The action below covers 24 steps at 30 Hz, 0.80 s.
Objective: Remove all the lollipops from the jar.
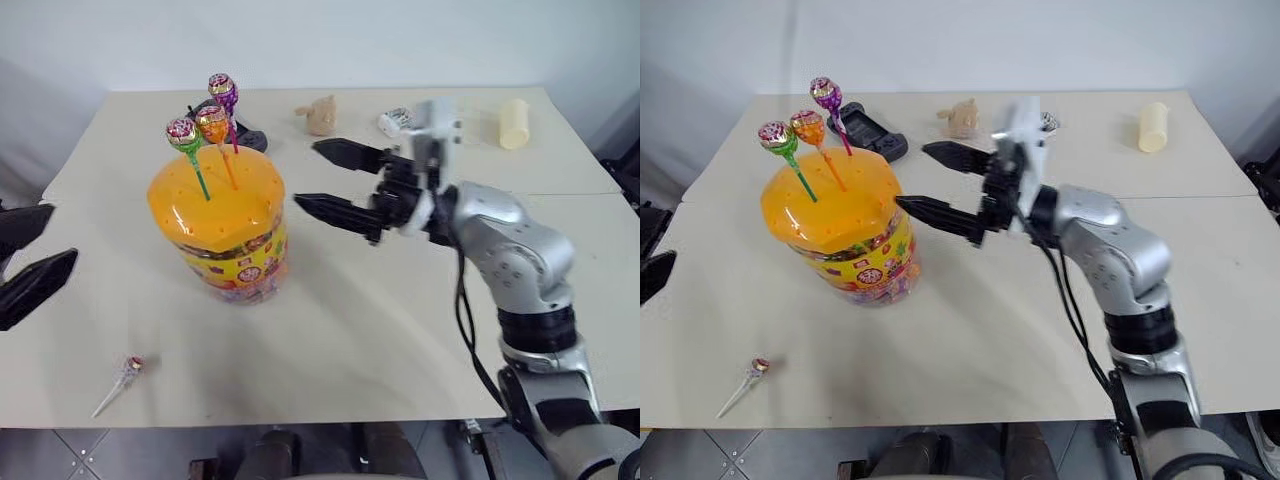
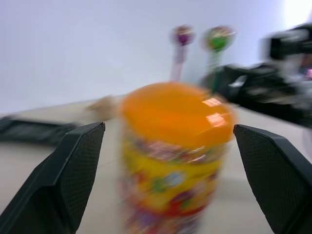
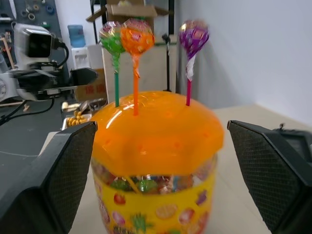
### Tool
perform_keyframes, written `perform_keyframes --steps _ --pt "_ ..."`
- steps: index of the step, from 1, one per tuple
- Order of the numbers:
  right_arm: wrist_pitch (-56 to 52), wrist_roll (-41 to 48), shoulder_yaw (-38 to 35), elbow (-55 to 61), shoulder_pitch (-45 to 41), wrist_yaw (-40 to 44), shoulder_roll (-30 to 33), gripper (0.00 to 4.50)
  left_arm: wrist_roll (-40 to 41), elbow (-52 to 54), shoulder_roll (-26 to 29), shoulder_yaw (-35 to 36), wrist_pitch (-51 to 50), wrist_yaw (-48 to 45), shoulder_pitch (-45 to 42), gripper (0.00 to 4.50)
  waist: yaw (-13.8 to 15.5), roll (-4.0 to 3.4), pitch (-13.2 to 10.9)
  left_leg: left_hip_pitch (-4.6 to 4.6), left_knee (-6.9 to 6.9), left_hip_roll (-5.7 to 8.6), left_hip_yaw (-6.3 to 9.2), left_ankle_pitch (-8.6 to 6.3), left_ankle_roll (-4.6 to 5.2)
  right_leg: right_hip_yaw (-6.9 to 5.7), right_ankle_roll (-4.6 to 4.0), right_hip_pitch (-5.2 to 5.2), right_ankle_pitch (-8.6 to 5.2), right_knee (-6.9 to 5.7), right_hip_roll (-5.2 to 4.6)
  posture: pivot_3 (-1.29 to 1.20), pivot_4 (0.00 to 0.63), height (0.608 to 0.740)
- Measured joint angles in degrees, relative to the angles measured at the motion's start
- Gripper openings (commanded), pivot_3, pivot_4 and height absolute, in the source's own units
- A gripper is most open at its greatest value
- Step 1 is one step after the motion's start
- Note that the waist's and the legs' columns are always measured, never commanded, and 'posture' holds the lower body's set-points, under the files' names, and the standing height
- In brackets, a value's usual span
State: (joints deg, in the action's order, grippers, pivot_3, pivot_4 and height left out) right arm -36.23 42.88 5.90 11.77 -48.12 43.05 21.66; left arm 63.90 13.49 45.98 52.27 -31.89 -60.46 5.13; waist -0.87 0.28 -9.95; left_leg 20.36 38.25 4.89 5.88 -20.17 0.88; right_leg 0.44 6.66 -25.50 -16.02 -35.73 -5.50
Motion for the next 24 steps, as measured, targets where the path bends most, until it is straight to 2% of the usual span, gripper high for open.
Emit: perform_keyframes --steps 3,9,12,22,24 --pt "-2.17 -1.50 2.66 -2.12 -3.90 -1.93 -3.95 4.50 0.15 2.05 -1.22 -1.78 -0.17 1.52 0.04 4.48 -0.71 0.01 0.00 0.01 0.04 0.04 0.00 0.00 0.00 -0.04 0.00 0.00 0.00 -0.02 -0.01 0.00 0.150 0.740" --pt "-2.75 -5.07 5.06 -4.92 -7.75 -2.39 -7.76 4.50 0.11 2.16 -2.68 -1.91 0.08 1.58 1.08 4.48 -0.96 0.00 0.00 0.00 0.03 0.02 -0.02 0.00 0.00 -0.09 0.00 -0.02 0.00 -0.03 0.03 0.00 0.150 0.740" --pt "-2.72 -6.67 5.41 -7.16 -9.30 -2.64 -10.03 3.90 0.04 2.16 -3.14 -1.91 0.28 1.55 1.97 4.50 -1.04 0.00 0.00 0.00 0.02 0.02 -0.03 0.00 -0.01 -0.09 -0.02 -0.05 -0.01 -0.07 0.04 0.00 0.150 0.740" --pt "-2.06 -9.71 4.99 -11.21 -11.22 -1.76 -14.40 0.58 -0.07 1.72 -4.15 -1.52 1.04 1.49 4.05 4.50 -1.00 0.00 0.00 0.00 0.03 0.03 -0.03 0.00 -0.01 -0.09 -0.02 -0.05 -0.01 -0.09 0.04 0.00 0.150 0.740" --pt "-1.29 -9.51 4.60 -11.22 -11.39 -0.89 -15.21 0.03 -0.07 1.46 -4.11 -1.52 1.38 1.33 3.82 4.50 -1.01 0.00 0.00 0.00 0.02 0.02 -0.03 0.00 -0.01 -0.09 -0.02 -0.05 -0.01 -0.09 0.04 0.00 0.150 0.740"
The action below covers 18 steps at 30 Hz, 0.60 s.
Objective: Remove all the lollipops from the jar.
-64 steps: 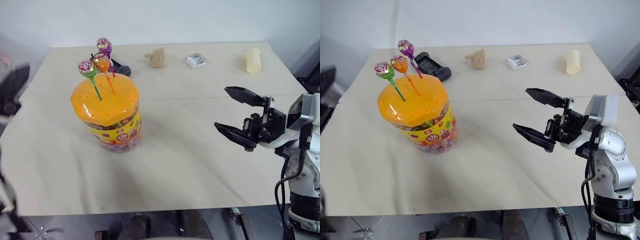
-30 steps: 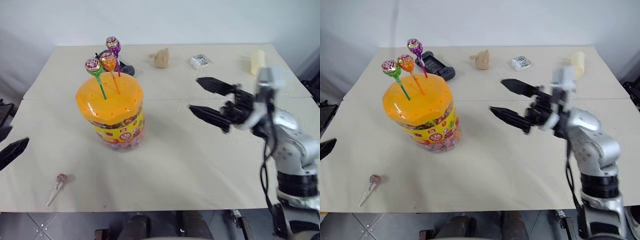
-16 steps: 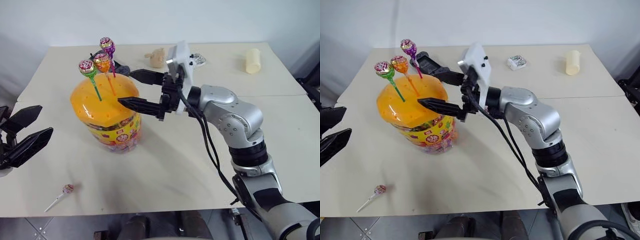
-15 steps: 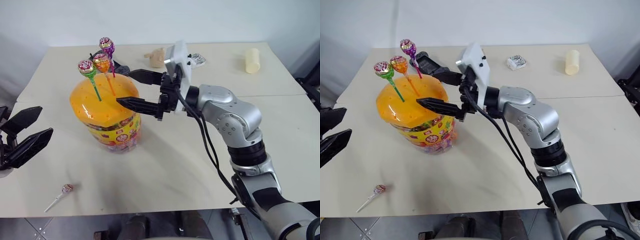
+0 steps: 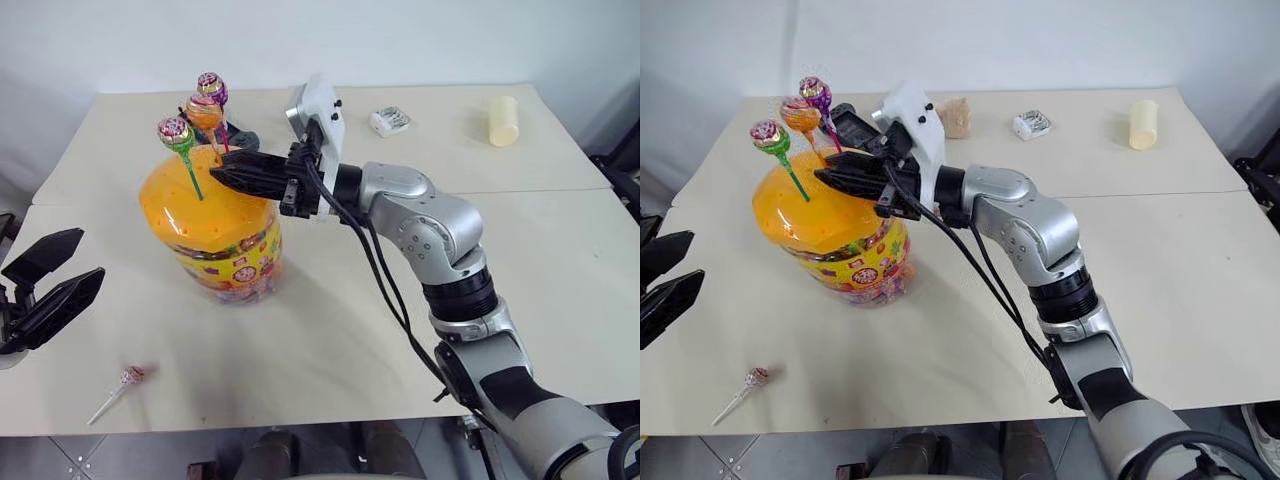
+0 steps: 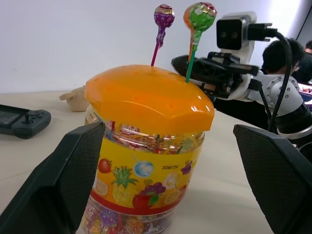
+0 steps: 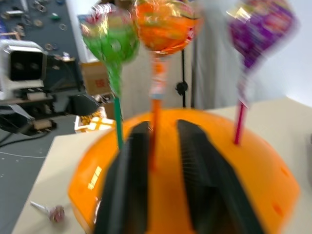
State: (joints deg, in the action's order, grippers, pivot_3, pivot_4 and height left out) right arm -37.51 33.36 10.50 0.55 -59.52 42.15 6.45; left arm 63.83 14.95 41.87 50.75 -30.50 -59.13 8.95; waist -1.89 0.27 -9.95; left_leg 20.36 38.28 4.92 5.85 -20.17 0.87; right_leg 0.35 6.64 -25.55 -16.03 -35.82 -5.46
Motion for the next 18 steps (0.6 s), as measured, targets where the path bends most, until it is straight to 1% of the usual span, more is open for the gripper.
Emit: perform_keyframes --steps 4,7,9,11,13,14,15,17,18 --pt "3.14 1.62 -3.02 -0.16 0.08 2.41 -1.15 0.03 -0.03 -0.22 0.26 -0.04 0.29 -0.41 -0.68 4.50 0.01 0.00 0.00 0.00 0.00 0.02 0.00 0.00 0.00 -0.01 0.00 0.00 0.00 -0.01 0.00 0.00 0.150 0.740" --pt "8.68 4.08 -8.82 -0.83 0.99 5.29 -1.19 0.03 -0.25 -0.66 0.27 -0.09 0.65 -0.63 -1.01 4.50 0.15 0.00 0.00 0.00 0.00 0.06 0.01 0.00 0.01 -0.02 0.00 0.02 0.00 0.00 -0.02 0.00 0.150 0.740" --pt "10.81 4.86 -12.70 -1.87 1.29 5.35 1.42 0.03 -1.26 -1.56 0.27 -0.50 1.28 -1.17 -1.25 4.50 0.27 0.00 0.00 -0.01 0.02 0.10 0.01 0.00 0.02 -0.03 0.00 0.04 0.00 -0.01 -0.05 0.00 0.150 0.740" --pt "10.68 2.63 -14.33 -3.53 2.05 4.95 8.78 0.03 -2.63 -1.81 0.28 -1.43 2.28 -1.95 -1.24 4.50 0.48 0.01 0.00 0.00 0.02 0.20 0.04 0.02 0.08 -0.02 0.00 0.06 0.00 0.00 -0.12 0.00 0.150 0.740" --pt "7.66 -0.61 -14.97 -5.52 4.44 4.65 18.04 0.03 -4.41 -1.83 0.36 -2.30 3.47 -3.05 -0.87 4.50 0.64 0.02 0.01 0.00 -0.01 0.25 0.05 0.00 0.13 0.01 0.00 0.07 0.00 0.04 -0.19 0.00 0.150 0.740" --pt "5.12 -2.77 -14.73 -6.76 6.58 4.67 23.78 0.03 -5.69 -1.74 0.73 -2.89 4.21 -3.92 -0.33 4.50 0.73 0.02 0.01 0.03 -0.04 0.25 0.04 -0.01 0.15 0.04 0.00 0.06 0.00 0.13 -0.21 0.00 0.150 0.740" --pt "3.85 -5.04 -14.48 -8.05 8.64 4.77 28.09 0.03 -6.89 -1.72 0.88 -3.36 5.33 -4.73 0.23 4.50 0.69 0.02 0.01 0.04 -0.11 0.24 0.02 -0.02 0.16 0.05 0.00 0.05 0.00 0.20 -0.21 0.00 0.150 0.740" --pt "2.61 -9.42 -13.21 -10.01 13.37 5.64 35.74 0.03 -10.04 -1.50 0.87 -4.82 8.66 -6.67 0.52 4.50 0.63 -0.04 -0.03 0.06 -0.21 0.20 -0.04 -0.02 0.16 0.06 0.00 0.00 0.00 0.28 -0.20 0.00 0.150 0.740" --pt "2.04 -10.85 -12.83 -10.60 15.24 6.11 37.88 0.03 -11.12 -1.35 0.87 -5.34 9.81 -7.50 0.74 4.50 0.56 -0.06 -0.04 0.07 -0.22 0.15 -0.04 -0.02 0.15 0.07 0.00 0.00 0.00 0.29 -0.19 0.00 0.150 0.740"
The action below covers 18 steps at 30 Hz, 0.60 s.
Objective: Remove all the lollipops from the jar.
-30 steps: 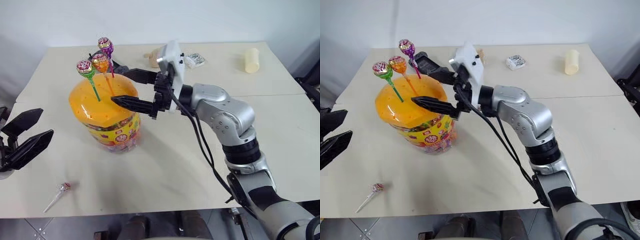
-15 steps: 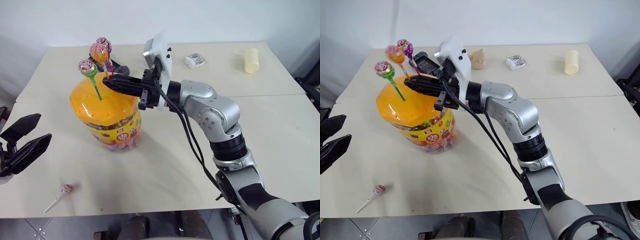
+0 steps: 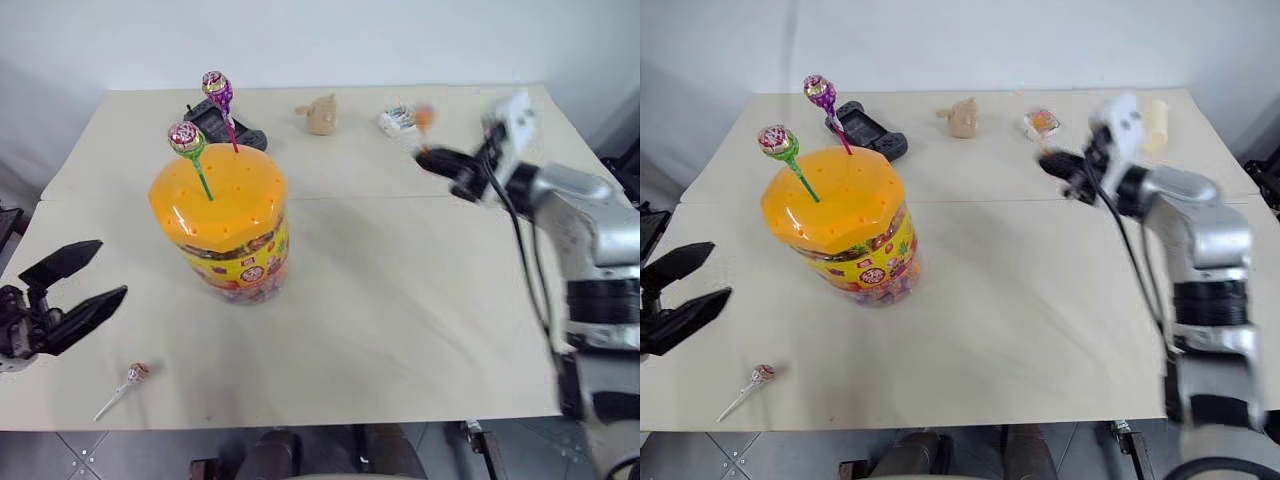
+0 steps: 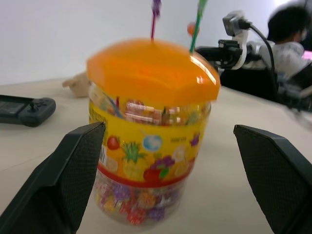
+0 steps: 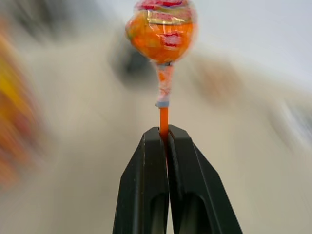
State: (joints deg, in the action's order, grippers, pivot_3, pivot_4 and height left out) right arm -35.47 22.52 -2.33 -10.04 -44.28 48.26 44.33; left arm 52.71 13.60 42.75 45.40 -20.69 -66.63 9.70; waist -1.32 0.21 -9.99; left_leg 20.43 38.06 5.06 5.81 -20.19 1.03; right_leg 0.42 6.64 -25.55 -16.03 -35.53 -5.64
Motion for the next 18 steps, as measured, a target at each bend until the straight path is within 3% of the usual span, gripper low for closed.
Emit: perform_keyframes --steps 7,10,18 --pt "-2.06 -7.78 5.54 -0.53 15.03 4.96 11.10 0.03 -0.86 4.07 1.39 -5.23 0.61 -3.46 -1.65 4.50 -0.36 -0.10 -0.06 -0.06 0.18 -0.21 -0.21 0.03 -0.13 0.13 0.00 0.00 0.00 0.01 0.14 0.00 0.150 0.740" --pt "-0.51 -8.64 5.53 -1.74 16.54 5.43 11.39 0.73 -0.67 4.25 2.65 -6.01 -0.16 -4.51 -1.72 4.50 -0.24 -0.14 -0.04 -0.16 0.19 -0.24 -0.24 0.05 -0.17 0.12 0.00 0.07 0.00 -0.04 0.16 0.00 0.150 0.740" --pt "3.22 -8.30 2.98 -3.35 18.49 10.93 13.15 3.39 0.54 4.27 2.55 -6.00 -0.58 -4.19 -2.28 4.50 0.97 -0.14 -0.05 -0.11 0.20 -0.21 -0.17 0.01 -0.13 0.07 0.00 0.08 0.00 0.06 0.15 0.00 0.150 0.740"
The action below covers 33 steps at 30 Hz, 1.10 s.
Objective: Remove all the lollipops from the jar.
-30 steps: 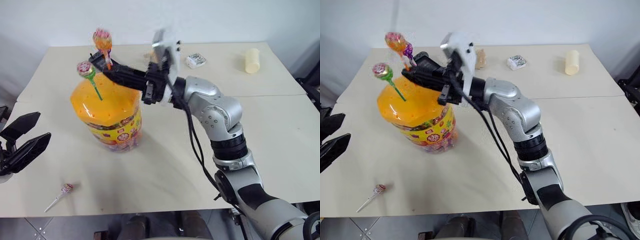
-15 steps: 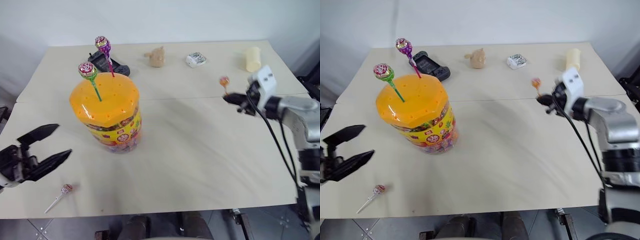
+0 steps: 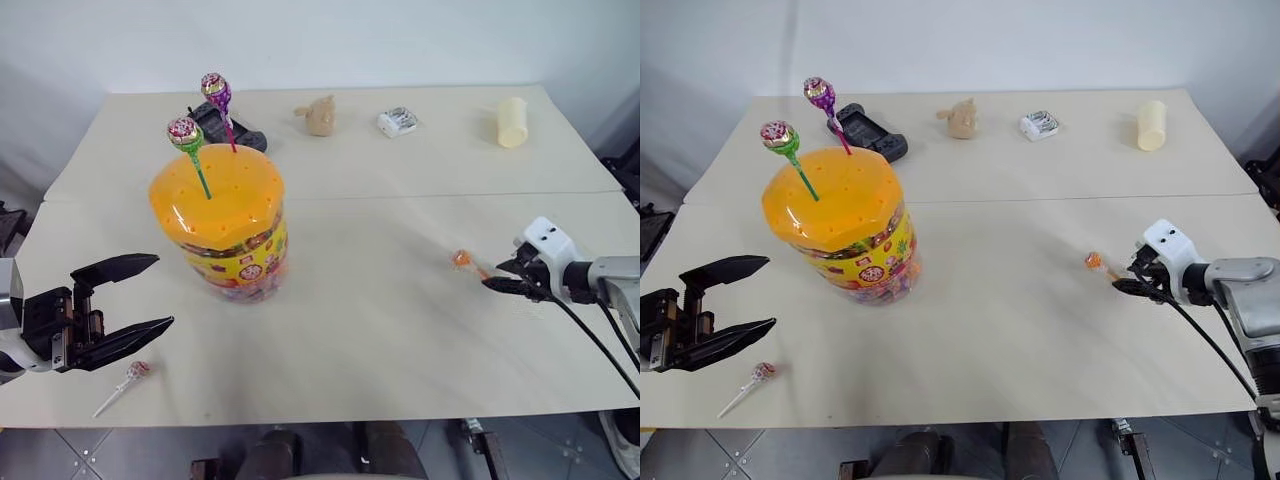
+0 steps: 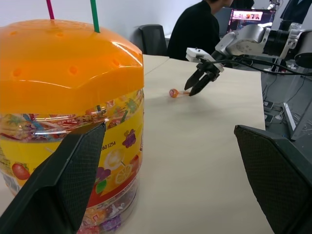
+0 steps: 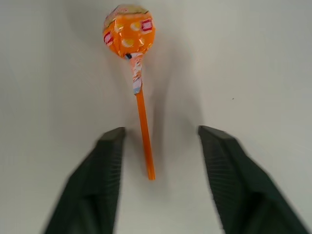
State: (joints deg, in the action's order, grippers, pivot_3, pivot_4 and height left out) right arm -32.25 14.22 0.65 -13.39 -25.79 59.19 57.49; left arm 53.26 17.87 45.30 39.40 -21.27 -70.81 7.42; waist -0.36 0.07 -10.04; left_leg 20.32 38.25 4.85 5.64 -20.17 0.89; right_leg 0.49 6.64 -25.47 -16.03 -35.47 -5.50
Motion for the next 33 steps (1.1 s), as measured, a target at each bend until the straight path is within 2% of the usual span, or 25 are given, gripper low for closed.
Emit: perform_keyframes --steps 2,5,8,13,19,26,29,33 --pt "4.36 3.20 -1.98 0.91 -0.27 4.95 -1.18 4.06 1.22 -0.08 -0.51 0.34 -0.16 1.01 -0.46 4.50 0.01 -0.04 -0.02 -0.01 0.00 -0.03 -0.02 0.00 -0.01 0.00 0.00 -0.01 0.00 -0.01 0.03 0.00 0.150 0.740" --pt "9.95 10.90 -5.71 5.30 -4.90 11.45 -7.17 4.06 4.14 -0.65 -2.46 2.32 -0.84 4.08 -2.23 4.50 -0.47 -0.04 -0.03 -0.02 0.02 -0.17 -0.04 0.01 -0.14 -0.05 0.01 -0.01 0.00 -0.04 0.13 0.00 0.150 0.740" --pt "7.93 17.85 -6.01 11.04 -10.12 13.53 -12.37 4.06 6.92 -1.70 -4.05 5.21 -1.60 6.78 -1.92 4.50 -0.54 -0.05 -0.03 -0.03 0.01 -0.24 0.03 -0.01 -0.19 -0.08 -0.02 -0.01 -0.01 -0.06 0.17 0.00 0.150 0.740" --pt "1.65 23.00 0.06 18.31 -21.01 8.86 -25.38 4.06 7.17 -6.99 -6.54 8.41 -1.20 8.62 0.85 4.50 -1.15 -0.03 -0.02 -0.01 0.02 -0.26 0.12 -0.03 -0.22 -0.14 -0.12 -0.03 -0.04 -0.12 0.19 0.00 0.150 0.740" --pt "-2.77 20.32 7.40 17.09 -31.59 -0.02 -37.67 4.06 6.91 -8.03 -8.10 10.05 0.17 8.16 4.27 4.50 -1.02 0.06 0.03 0.02 0.05 -0.13 0.21 -0.04 -0.18 -0.18 -0.19 -0.02 0.00 -0.24 0.10 0.00 0.150 0.740" --pt "-5.71 17.05 10.92 14.12 -37.42 -7.80 -46.41 4.06 6.74 -8.01 -8.69 9.69 1.16 8.14 4.30 4.50 -1.33 0.10 0.06 0.01 0.04 -0.13 0.22 -0.04 -0.19 -0.20 -0.22 -0.08 -0.01 -0.38 0.12 0.00 0.150 0.740" --pt "-6.49 15.72 12.58 13.31 -38.83 -10.07 -48.69 3.49 6.74 -7.59 -8.83 8.98 1.38 8.14 3.90 4.50 -1.48 0.10 0.06 0.01 0.02 -0.15 0.22 -0.04 -0.20 -0.21 -0.26 -0.11 -0.03 -0.40 0.14 0.00 0.150 0.740" --pt "-6.89 13.91 13.52 11.71 -39.47 -11.20 -50.46 2.22 6.75 -7.59 -8.82 8.94 1.41 8.19 2.86 4.50 -1.47 0.10 0.06 0.01 0.03 -0.13 0.22 -0.04 -0.19 -0.21 -0.26 -0.11 -0.03 -0.41 0.13 0.00 0.150 0.740"
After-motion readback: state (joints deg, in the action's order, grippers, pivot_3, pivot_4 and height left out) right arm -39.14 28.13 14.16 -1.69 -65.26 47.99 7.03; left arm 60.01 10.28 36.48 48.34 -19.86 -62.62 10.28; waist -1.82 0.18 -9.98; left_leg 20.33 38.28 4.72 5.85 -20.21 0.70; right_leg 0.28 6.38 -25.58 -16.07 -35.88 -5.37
